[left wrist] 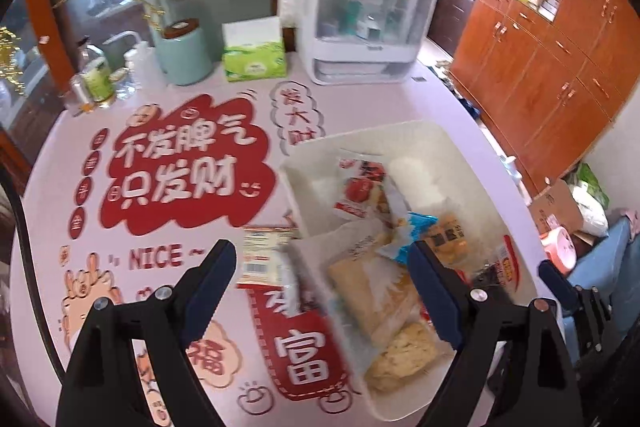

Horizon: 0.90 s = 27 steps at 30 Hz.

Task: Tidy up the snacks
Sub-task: 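Move both tools back to the last snacks beside the tray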

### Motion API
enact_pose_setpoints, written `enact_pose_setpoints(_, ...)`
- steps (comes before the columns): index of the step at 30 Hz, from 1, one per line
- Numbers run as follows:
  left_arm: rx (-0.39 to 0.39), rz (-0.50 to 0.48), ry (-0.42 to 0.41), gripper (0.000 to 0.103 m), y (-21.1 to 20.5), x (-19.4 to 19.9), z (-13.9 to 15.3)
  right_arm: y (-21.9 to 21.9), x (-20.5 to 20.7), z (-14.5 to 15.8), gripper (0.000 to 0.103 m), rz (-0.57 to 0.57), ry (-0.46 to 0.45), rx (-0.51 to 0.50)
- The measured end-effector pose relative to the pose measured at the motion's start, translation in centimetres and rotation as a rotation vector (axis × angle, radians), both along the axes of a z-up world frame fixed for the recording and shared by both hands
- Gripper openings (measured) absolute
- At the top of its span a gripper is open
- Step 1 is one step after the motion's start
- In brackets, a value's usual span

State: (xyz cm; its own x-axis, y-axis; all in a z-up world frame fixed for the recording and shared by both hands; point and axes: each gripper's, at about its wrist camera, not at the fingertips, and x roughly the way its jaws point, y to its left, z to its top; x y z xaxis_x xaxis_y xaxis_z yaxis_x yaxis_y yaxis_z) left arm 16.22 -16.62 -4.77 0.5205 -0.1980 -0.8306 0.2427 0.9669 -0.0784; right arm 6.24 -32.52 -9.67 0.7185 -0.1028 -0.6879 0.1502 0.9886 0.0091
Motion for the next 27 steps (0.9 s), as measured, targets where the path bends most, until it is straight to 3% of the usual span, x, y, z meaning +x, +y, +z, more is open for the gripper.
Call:
enact_pose_setpoints(6, 0.034, 0.068, 0.000, 0.087, 4.0, -1.0, 0.7, 0.7, -1.2, 0.5, 0.067, 0.031, -0.006, 0.017)
enact_pose_setpoints(12, 0.075, 0.055, -0.010, 0.087, 7.8, -1.2, 4.2, 2.7, -2.5, 1.6, 0.067, 0.056, -0.043, 0.051)
enact_pose_setpoints(15, 0.145, -0.004, -0.058, 0.087, 9.2, -0.9, 7.0, 4.4, -3.0, 2.2, 0.067, 0.067, -0.065, 0.080)
enact_pose_setpoints(20, 0.387, -0.155, -0.258, 0.087, 11.2, 0.4, 12.8, 9.0, -3.3, 3.0, 0.067, 0.047, -0.116, 0.090)
enact_pose_setpoints(24, 0.445, -0.276, -0.336, 0.087, 12.4, 2.4, 15.9, 13.1, -2.7, 3.0, 0.067, 0.011, -0.117, 0.095)
enact_pose_setpoints(27, 0.498, -0.411, -0.373, 0.089, 12.2, 3.9, 15.4, 16.8, -1.9, 2.0, 0.067, -0.025, -0.115, 0.064)
